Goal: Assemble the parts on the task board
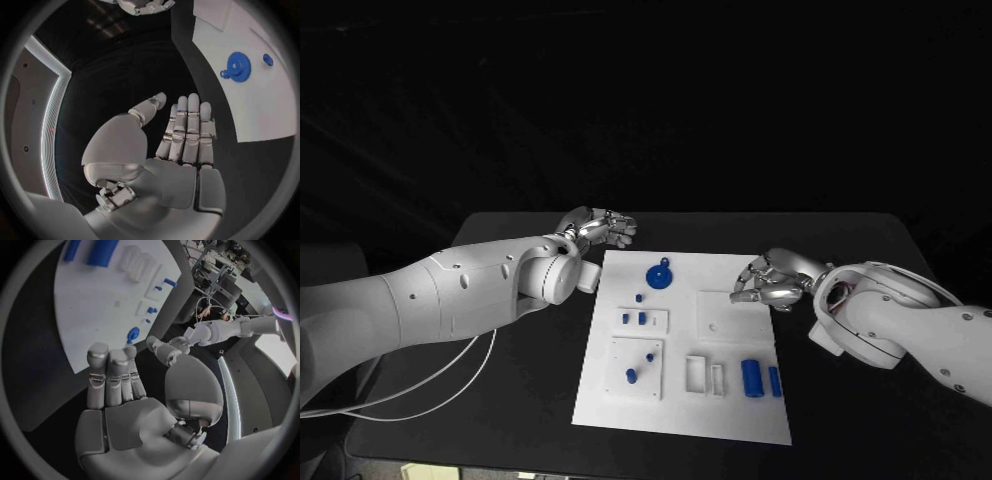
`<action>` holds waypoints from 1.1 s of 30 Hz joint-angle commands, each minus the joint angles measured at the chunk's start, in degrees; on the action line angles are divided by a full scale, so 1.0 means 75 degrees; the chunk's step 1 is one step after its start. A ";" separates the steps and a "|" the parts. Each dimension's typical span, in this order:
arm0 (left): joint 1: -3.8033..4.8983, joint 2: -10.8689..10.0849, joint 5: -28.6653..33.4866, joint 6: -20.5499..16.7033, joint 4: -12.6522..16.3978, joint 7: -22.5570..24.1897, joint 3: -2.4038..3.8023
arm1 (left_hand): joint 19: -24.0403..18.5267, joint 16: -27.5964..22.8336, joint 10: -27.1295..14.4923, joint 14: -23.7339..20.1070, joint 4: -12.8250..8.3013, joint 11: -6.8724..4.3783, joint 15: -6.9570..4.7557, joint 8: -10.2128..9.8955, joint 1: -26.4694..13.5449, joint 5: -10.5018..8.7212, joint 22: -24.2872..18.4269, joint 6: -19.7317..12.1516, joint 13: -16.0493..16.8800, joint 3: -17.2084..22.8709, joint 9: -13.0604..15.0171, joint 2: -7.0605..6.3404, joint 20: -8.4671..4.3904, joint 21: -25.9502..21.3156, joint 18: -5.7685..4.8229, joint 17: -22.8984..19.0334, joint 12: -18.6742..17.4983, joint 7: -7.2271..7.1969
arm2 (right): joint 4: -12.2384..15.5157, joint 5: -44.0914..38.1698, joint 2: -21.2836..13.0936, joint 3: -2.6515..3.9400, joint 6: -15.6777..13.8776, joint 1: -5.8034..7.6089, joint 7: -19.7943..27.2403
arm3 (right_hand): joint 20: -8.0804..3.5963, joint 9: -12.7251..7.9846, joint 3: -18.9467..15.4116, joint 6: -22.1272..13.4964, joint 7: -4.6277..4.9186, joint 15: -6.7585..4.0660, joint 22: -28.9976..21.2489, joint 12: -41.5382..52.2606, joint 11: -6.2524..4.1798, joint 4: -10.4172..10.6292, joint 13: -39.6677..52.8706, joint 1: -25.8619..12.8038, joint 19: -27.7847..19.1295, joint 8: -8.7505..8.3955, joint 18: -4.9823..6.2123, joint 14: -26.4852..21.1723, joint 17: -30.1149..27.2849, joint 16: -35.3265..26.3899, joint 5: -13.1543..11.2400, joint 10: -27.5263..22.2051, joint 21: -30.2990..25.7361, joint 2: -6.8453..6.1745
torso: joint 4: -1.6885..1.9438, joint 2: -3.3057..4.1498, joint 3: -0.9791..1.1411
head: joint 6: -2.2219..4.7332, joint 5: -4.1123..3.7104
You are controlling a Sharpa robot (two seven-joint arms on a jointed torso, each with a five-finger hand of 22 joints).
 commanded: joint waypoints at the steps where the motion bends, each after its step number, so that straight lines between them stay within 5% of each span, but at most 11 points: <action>1: -0.0003 0.0005 0.0095 0.0382 0.0020 0.0288 0.0001 | 0.0037 -0.0061 0.0034 0.0041 0.0077 0.0013 0.0004 0.0029 -0.0112 -0.0059 0.0011 -0.0061 -0.0013 -0.0028 -0.0016 -0.0046 0.0018 -0.0052 0.0072 0.0030 -0.0031 -0.0012 | 0.0071 0.0497 -0.0176 -0.0040 0.0954 -0.0004 -0.1034 | -0.0024 0.0063 0.0056 0.0036 0.0014 -0.0012 0.0181 0.0412 -0.0011 0.0119 0.0325 -0.0186 0.0093 0.0010 0.0749 -0.0008 0.0154 0.0213 -0.0034 -0.0003 0.0119 -0.0024 | -0.0046 -0.0024 0.0058 | -0.0015 -0.0095; 5: -0.0021 -0.0020 0.0096 0.0604 0.0047 0.0430 -0.0002 | 0.0004 -0.0139 0.0020 0.0024 0.0068 0.0019 0.0014 0.0031 -0.0346 -0.0047 0.0036 -0.0093 -0.0017 -0.0338 -0.0033 -0.0096 0.0026 -0.0092 0.0076 0.0111 -0.0050 -0.0007 | 0.0285 0.0973 -0.0419 -0.0185 0.1490 -0.0007 -0.1536 | -0.0073 0.0186 -0.0034 0.0140 -0.0030 -0.0053 0.0177 0.0796 -0.0046 0.0261 0.0645 -0.0495 0.0134 0.0092 0.0749 -0.0014 0.0293 0.0405 -0.0037 -0.0020 0.0255 -0.0052 | -0.0070 -0.0034 0.0073 | -0.0050 -0.0221; 10: -0.0035 -0.0018 0.0171 0.0757 0.0071 0.0548 -0.0007 | -0.0003 -0.0209 0.0011 0.0023 0.0030 0.0022 0.0018 0.0032 -0.0493 -0.0105 0.0044 -0.0117 -0.0020 -0.0565 -0.0051 -0.0077 0.0032 -0.0140 0.0085 0.0187 -0.0066 -0.0003 | 0.0568 0.1008 -0.0770 -0.0337 0.1836 -0.0008 -0.1825 | -0.0113 0.0291 -0.0262 0.0140 -0.0048 -0.0070 0.0177 0.1000 -0.0059 0.0443 0.0837 -0.1016 0.0102 0.0114 0.0749 -0.0051 0.0389 0.0531 -0.0038 -0.0080 0.0360 0.0064 | -0.0059 -0.0033 0.0057 | -0.0044 -0.0295; 13: -0.0040 -0.0021 0.0212 0.0903 0.0067 0.0639 -0.0015 | -0.0027 -0.0283 -0.0009 0.0007 0.0156 0.0030 0.0031 0.0025 -0.1094 -0.0661 0.0023 -0.0150 -0.0030 -0.1052 -0.0071 -0.0189 0.0043 -0.0221 0.0089 0.0250 -0.0091 0.0004 | 0.0638 0.1025 -0.0888 -0.0463 0.2053 -0.0009 -0.1968 | -0.0143 0.0352 -0.0356 0.0186 -0.0071 -0.0088 0.0180 0.1069 -0.0080 0.0467 0.0900 -0.1221 0.0096 0.0143 0.0749 -0.0063 0.0434 0.0594 -0.0037 -0.0082 0.0433 0.0125 | -0.0037 -0.0032 0.0044 | -0.0032 -0.0343; 17: -0.0060 -0.0019 0.0212 0.1005 0.0069 0.0703 -0.0023 | -0.0042 -0.0346 -0.0032 -0.0015 0.0402 0.0026 0.0024 0.0010 -0.1757 -0.0665 -0.0021 -0.0185 -0.0044 -0.1422 -0.0090 -0.0269 0.0033 -0.0312 0.0130 0.0292 -0.0117 -0.0002 | 0.0687 0.1025 -0.0891 -0.0578 0.2046 -0.0017 -0.1969 | -0.0185 0.0410 -0.0581 0.0196 -0.0087 -0.0105 0.0179 0.1105 -0.0102 0.0380 0.0943 -0.1480 0.0060 0.0141 0.0749 -0.0094 0.0481 0.0654 -0.0042 -0.0096 0.0531 0.0270 | -0.0076 -0.0051 0.0029 | -0.0054 -0.0364; 23: -0.0089 0.0000 0.0211 0.1026 0.0075 0.0720 -0.0027 | -0.0039 -0.0389 -0.0045 -0.0038 0.0461 0.0026 0.0024 0.0005 -0.1881 -0.0664 -0.0036 -0.0201 -0.0051 -0.1471 -0.0099 -0.0277 0.0031 -0.0352 0.0162 0.0318 -0.0132 -0.0005 | 0.0636 0.0959 -0.0808 -0.0737 0.2013 -0.0048 -0.2063 | -0.0214 0.0461 -0.0701 0.0202 -0.0099 -0.0116 0.0167 0.1115 -0.0107 0.0188 0.0968 -0.1616 -0.0003 0.0119 0.0749 -0.0121 0.0500 0.0682 -0.0039 -0.0104 0.0604 0.0382 | -0.0083 -0.0074 0.0008 | -0.0068 -0.0406; 33: -0.0090 0.0008 0.0212 0.1034 0.0075 0.0714 -0.0027 | -0.0033 -0.0414 -0.0050 -0.0044 0.0472 0.0028 0.0029 0.0001 -0.1908 -0.0662 -0.0040 -0.0213 -0.0055 -0.1483 -0.0105 -0.0229 0.0037 -0.0372 0.0176 0.0341 -0.0139 -0.0002 | 0.0565 0.0902 -0.0538 -0.0825 0.1837 -0.0272 -0.2144 | -0.0223 0.0489 -0.0680 0.0197 -0.0095 -0.0111 0.0159 0.1120 -0.0104 0.0013 0.0983 -0.1675 -0.0036 0.0080 0.0749 -0.0126 0.0506 0.0702 -0.0039 -0.0098 0.0657 0.0481 | -0.0076 -0.0063 -0.0012 | -0.0103 -0.0323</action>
